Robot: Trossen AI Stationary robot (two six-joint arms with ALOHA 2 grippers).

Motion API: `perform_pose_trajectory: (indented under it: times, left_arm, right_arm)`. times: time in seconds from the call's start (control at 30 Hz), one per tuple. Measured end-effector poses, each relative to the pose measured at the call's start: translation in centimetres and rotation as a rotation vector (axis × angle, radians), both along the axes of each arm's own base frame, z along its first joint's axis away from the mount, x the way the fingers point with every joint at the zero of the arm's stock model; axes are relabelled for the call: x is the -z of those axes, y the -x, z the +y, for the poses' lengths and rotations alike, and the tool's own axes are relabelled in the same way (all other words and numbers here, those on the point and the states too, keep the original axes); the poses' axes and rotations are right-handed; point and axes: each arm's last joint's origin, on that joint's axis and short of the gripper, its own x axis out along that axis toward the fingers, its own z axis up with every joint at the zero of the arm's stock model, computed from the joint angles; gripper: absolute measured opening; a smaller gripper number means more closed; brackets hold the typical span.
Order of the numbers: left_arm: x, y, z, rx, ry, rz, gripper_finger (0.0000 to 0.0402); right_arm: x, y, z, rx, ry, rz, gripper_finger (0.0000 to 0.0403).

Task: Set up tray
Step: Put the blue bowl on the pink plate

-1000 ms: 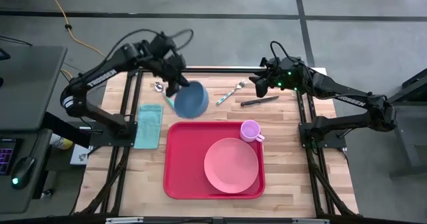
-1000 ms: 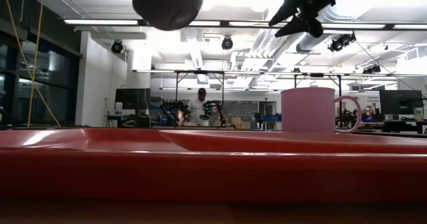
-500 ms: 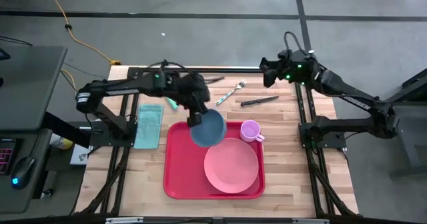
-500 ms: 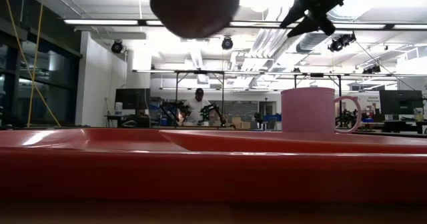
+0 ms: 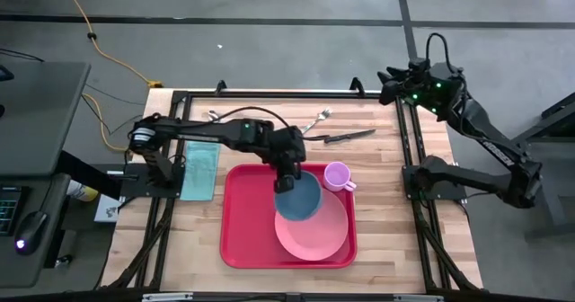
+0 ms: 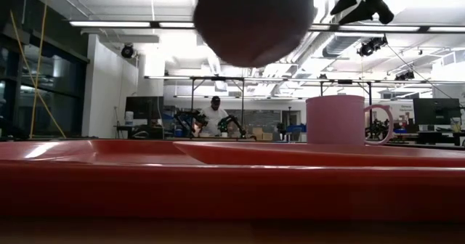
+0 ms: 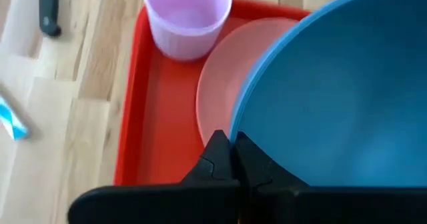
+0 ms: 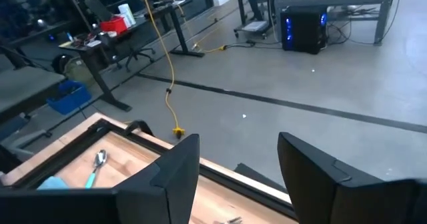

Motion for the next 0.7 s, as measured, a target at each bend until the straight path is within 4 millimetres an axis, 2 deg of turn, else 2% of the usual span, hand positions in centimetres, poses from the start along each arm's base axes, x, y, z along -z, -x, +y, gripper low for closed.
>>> perform_pose_trajectory:
  times: [0.23,0.4,0.47,0.7]
  left_arm:
    - [-3.0,-1.6,-0.2,0.026,-0.062,0.034,0.0015]
    - [-4.6,-2.1,-0.2,0.032,-0.130,0.118,0.0014]
    - [-4.4,-2.3,-0.2,0.042,-0.126,0.170,0.0014]
    - [-3.2,-4.4,-1.4,0.100,-0.055,0.162,0.0014]
  right_arm:
    - [0.2,0.3,0.3,-0.008,-0.024,0.021,0.0181]
    - [0.6,0.3,0.4,-0.036,-0.054,0.041,0.0181]
    - [0.7,0.3,0.4,-0.036,-0.061,0.048,0.0181]
    - [0.9,0.4,0.4,-0.040,-0.070,0.072,0.0181]
